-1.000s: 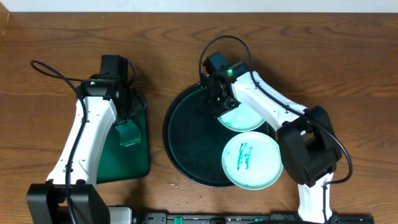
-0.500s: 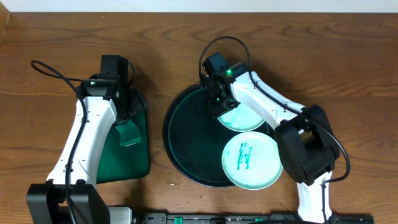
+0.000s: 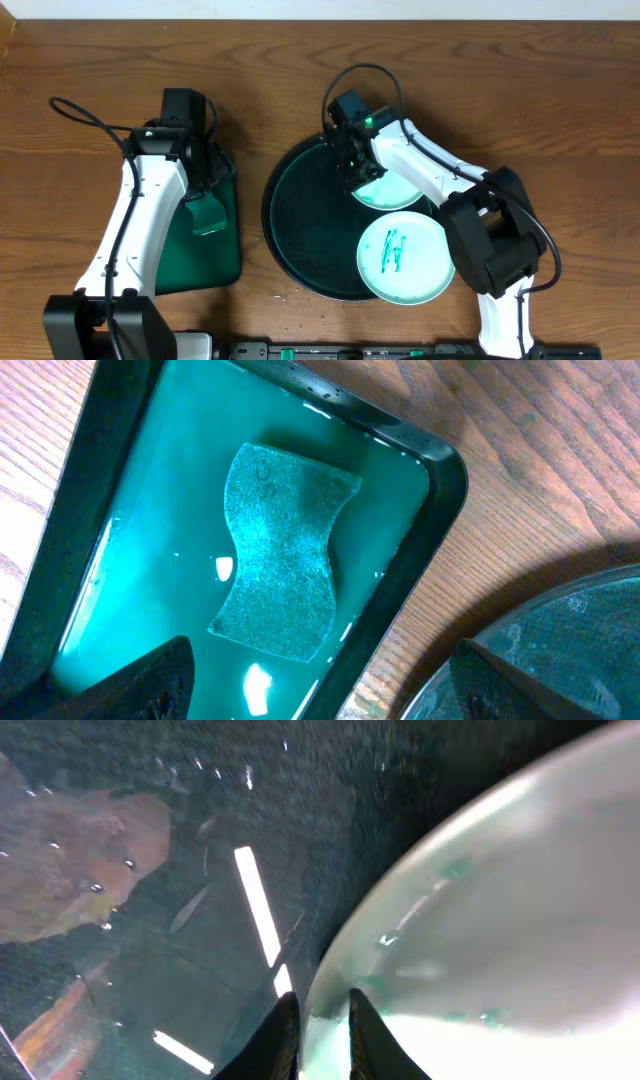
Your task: Clean dirty plates on tray and stack at the side
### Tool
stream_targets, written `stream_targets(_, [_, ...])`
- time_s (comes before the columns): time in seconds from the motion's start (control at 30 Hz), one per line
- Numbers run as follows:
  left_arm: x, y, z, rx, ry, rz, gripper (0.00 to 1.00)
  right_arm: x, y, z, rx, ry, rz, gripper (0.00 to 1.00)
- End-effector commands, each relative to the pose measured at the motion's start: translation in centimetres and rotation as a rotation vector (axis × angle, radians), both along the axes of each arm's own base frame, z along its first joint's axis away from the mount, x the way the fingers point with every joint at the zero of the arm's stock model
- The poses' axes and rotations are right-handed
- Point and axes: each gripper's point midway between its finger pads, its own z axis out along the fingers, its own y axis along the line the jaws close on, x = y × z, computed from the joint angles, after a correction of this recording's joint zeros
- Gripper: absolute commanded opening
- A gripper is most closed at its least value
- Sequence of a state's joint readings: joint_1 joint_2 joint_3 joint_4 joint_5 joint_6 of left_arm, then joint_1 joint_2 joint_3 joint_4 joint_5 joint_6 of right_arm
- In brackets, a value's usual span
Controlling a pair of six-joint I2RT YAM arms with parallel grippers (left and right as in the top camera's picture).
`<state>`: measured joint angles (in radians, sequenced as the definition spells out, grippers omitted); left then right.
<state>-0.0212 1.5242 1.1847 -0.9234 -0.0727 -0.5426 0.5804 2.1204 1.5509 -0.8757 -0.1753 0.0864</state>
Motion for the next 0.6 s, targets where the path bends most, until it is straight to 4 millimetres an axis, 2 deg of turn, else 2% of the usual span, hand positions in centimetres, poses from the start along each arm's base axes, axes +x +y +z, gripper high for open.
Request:
stream_targets(0.0, [0.36,0.05,0.51,-0.004,-0.016,-0.003,0.82,-0.33,-0.11,-0.75,-0.011,0.015,-0.011,0.12])
stream_targets(0.17, [0.49,0.04,0.54,-0.005,-0.021,-0.003,0.82,-0.33,-0.12,-0.75,-0.012,0.017,-0.015,0.02])
stream_targets(0.57, [0.6,0.04,0.57,-0.005,-0.026,-0.003,0.82,-0.32,-0.11,-0.74,-0.011,0.016,-0.015,0.01])
